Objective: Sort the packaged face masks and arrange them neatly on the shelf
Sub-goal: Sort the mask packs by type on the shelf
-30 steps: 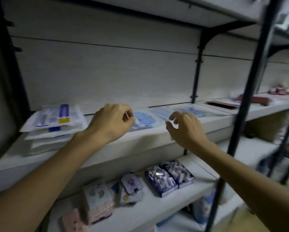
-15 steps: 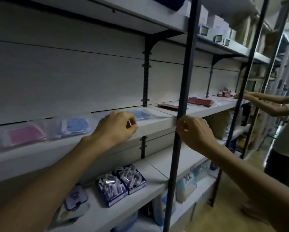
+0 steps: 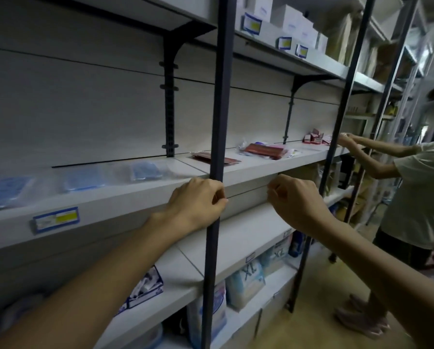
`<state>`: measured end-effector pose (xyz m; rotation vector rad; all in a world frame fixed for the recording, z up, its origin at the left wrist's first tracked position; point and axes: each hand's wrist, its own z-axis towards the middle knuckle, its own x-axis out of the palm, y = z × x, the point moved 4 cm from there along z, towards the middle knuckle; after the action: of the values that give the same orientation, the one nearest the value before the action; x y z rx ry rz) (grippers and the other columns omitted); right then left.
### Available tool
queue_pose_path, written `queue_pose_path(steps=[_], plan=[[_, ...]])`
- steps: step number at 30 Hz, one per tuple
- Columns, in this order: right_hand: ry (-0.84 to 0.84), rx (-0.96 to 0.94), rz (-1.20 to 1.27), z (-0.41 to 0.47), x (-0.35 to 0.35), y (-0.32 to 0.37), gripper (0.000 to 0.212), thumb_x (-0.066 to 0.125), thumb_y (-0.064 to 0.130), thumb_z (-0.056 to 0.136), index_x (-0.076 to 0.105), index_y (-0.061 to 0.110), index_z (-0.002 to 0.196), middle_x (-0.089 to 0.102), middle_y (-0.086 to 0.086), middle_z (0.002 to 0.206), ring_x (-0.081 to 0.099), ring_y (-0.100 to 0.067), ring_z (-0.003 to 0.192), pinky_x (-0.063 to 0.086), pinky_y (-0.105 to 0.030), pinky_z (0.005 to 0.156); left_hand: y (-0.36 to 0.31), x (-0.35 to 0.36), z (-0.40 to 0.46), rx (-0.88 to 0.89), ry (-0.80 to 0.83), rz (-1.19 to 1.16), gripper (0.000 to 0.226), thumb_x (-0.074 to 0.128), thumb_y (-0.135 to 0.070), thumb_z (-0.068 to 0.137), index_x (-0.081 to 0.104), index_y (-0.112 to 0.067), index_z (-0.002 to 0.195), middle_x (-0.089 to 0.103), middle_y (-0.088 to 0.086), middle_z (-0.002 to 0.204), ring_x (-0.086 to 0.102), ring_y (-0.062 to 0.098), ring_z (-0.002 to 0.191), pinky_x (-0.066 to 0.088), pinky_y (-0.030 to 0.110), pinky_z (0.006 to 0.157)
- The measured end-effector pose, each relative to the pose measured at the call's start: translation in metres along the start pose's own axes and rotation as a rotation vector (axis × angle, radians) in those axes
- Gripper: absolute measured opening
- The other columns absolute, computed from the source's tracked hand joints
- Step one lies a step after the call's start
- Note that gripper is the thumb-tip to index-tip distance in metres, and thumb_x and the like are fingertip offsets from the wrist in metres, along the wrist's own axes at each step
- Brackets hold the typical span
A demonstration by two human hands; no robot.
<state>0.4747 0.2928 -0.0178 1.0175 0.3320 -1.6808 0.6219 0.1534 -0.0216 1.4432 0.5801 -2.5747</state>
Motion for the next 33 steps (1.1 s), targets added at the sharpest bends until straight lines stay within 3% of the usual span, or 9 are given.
queue_pose_path(steps=[9,14,25,28,33], plan=[[0.064,-0.010,-0.020,0.047,0.022,-0.092,0.017,0.058,0.025,0.094,0.065,0.016,0.106,0.070,0.001,0.090,0.066,-0.014,0.078,0.059,-0.037,0.073,-0.027,0.065,0.096,0.032,0.009,0.009,0.017,0.056,-0.040,0.091,0.066,-0.025,0.095,0.066,-0.007,0.093,0.062,0.014,0.085,0.050,0.030,0.075],[0.087,-0.018,-0.022,0.090,0.033,-0.144,0.018,0.056,0.023,0.095,0.065,0.015,0.109,0.072,-0.002,0.094,0.066,-0.014,0.077,0.059,-0.036,0.074,-0.036,0.105,0.156,0.036,0.028,-0.011,0.018,0.056,-0.039,0.091,0.066,-0.024,0.095,0.067,-0.005,0.094,0.061,0.015,0.086,0.052,0.034,0.077],[0.091,-0.029,0.034,0.150,0.053,-0.262,0.020,0.057,0.023,0.095,0.064,0.016,0.111,0.071,0.002,0.094,0.066,-0.012,0.081,0.059,-0.037,0.075,-0.061,0.189,0.279,0.040,0.048,0.031,0.017,0.056,-0.039,0.089,0.066,-0.025,0.093,0.068,-0.005,0.093,0.060,0.018,0.088,0.043,0.029,0.070],[0.104,-0.034,0.044,0.164,0.049,-0.299,0.020,0.057,0.021,0.095,0.064,0.014,0.113,0.071,0.001,0.097,0.065,-0.009,0.082,0.058,-0.033,0.077,-0.083,0.215,0.306,0.054,0.063,0.012,0.017,0.056,-0.037,0.090,0.066,-0.024,0.094,0.067,-0.004,0.095,0.061,0.018,0.088,0.048,0.030,0.075],[0.115,-0.049,0.090,0.197,0.048,-0.362,0.016,0.057,0.023,0.094,0.064,0.017,0.107,0.070,0.002,0.095,0.067,-0.014,0.079,0.058,-0.040,0.074,-0.107,0.248,0.346,0.009,0.045,0.044,0.015,0.056,-0.036,0.090,0.065,-0.024,0.091,0.066,-0.005,0.093,0.059,0.016,0.086,0.045,0.029,0.073]])
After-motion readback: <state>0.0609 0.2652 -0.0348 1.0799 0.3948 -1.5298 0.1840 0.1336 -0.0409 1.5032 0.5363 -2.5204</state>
